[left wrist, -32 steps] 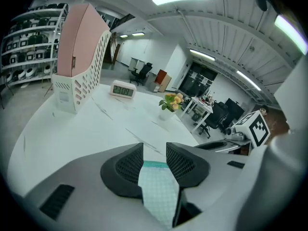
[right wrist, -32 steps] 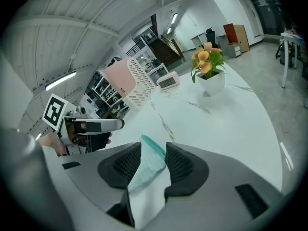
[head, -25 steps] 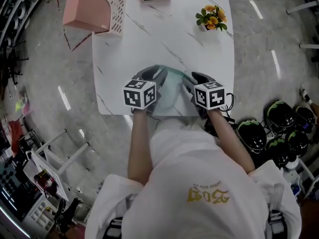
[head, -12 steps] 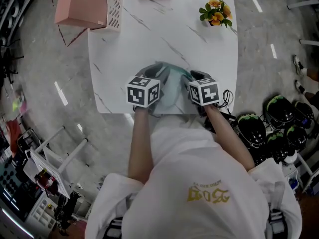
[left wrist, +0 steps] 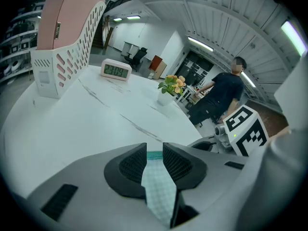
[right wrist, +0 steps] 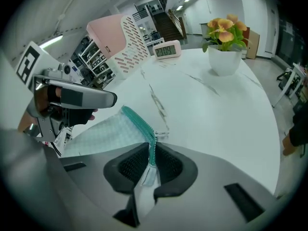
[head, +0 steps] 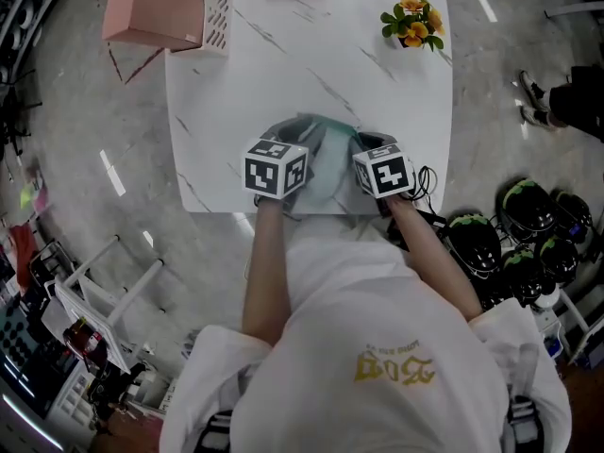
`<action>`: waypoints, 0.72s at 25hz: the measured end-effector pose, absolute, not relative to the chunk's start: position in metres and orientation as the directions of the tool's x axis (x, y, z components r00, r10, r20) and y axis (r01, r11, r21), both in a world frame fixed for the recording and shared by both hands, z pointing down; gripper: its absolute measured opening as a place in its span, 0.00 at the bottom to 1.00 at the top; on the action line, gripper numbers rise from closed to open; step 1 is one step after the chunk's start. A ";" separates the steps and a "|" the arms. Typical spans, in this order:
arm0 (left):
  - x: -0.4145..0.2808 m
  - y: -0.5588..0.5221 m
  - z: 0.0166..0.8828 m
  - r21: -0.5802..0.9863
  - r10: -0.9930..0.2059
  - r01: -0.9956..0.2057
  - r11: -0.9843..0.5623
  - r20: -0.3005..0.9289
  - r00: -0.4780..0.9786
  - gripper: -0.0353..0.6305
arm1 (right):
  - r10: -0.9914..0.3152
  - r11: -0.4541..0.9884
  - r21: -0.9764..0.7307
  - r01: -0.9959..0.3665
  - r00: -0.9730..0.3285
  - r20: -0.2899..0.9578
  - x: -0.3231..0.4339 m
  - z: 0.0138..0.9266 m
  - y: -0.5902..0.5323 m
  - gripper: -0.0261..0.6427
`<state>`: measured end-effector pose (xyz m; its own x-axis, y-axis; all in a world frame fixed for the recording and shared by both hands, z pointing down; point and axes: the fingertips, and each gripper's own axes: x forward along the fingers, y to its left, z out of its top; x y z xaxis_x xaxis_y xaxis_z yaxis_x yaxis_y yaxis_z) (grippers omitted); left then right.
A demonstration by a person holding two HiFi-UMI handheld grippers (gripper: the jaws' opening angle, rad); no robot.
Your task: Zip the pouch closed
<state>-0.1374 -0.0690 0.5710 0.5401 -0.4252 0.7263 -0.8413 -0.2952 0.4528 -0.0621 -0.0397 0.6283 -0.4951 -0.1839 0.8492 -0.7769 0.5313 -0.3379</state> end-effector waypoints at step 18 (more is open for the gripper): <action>-0.106 -0.072 0.537 0.422 -0.451 -0.836 -0.350 0.706 0.545 0.23 | -0.329 0.790 -0.041 -0.612 -0.479 0.814 -0.061 0.578 -0.050 0.10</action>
